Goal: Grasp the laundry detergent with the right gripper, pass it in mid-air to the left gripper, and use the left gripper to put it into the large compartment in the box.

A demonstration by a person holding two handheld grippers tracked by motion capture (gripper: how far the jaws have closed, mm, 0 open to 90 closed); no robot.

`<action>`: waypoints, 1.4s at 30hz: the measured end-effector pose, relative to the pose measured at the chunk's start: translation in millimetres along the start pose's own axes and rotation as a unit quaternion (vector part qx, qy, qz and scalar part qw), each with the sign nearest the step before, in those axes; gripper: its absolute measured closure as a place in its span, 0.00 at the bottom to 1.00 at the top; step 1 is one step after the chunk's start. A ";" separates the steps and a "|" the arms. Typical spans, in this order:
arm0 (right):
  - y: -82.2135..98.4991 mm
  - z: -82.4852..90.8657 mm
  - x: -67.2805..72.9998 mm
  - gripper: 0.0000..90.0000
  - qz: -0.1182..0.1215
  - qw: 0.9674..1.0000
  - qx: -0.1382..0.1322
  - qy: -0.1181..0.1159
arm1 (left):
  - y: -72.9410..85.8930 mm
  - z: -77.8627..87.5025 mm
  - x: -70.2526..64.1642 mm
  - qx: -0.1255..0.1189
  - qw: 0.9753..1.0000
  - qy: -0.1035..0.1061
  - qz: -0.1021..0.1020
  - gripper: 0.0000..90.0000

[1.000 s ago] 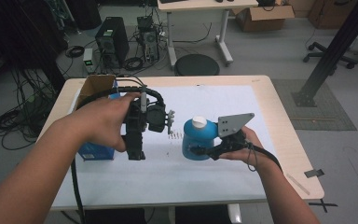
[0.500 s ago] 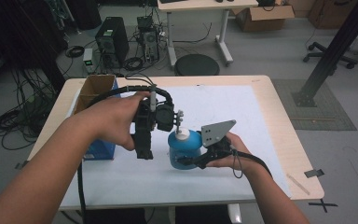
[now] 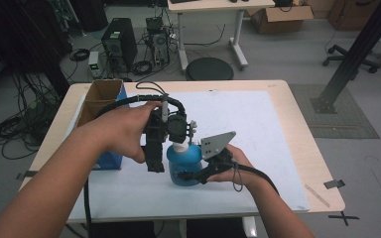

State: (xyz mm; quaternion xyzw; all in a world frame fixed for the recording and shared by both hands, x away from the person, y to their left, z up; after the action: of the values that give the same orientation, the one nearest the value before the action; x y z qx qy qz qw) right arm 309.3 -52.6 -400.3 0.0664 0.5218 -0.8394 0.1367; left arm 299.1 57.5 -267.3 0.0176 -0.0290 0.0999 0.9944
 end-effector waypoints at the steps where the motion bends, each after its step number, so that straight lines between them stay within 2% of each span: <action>1: -0.3 -1.8 -0.1 0.51 0.000 1.000 0.000 -0.001 | 0.2 -0.7 -0.1 -0.001 1.000 0.000 0.000 0.00; 13: -8.5 -18.8 -0.7 0.51 -0.006 1.000 -0.005 -0.008 | 1.5 -4.1 -2.2 -0.001 1.000 0.002 0.001 0.00; 27: -17.9 -31.0 -3.1 0.51 -0.014 1.000 -0.013 -0.008 | 0.6 -9.4 -2.7 0.002 1.000 0.000 -0.001 0.00; 42: -24.0 -39.0 -4.3 0.50 -0.012 1.000 -0.015 -0.007 | 2.1 -15.4 -3.9 0.000 1.000 0.006 0.011 0.01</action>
State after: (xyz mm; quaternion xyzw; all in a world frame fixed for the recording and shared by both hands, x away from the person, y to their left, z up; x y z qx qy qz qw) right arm 305.0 -7.0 -396.1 0.0521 0.5337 -0.8338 0.1315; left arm 295.8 59.4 -282.8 0.0168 -0.0228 0.1114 0.9934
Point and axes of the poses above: each handheld gripper's, and its own axes: z roughly backward along the jaws, y roughly out of its underside, x roughly to its left, the point moved 5 cm from there along -z, roughly forward along the jaws, and after that the axes turned 15 degrees about z, right-handed, at the moved point
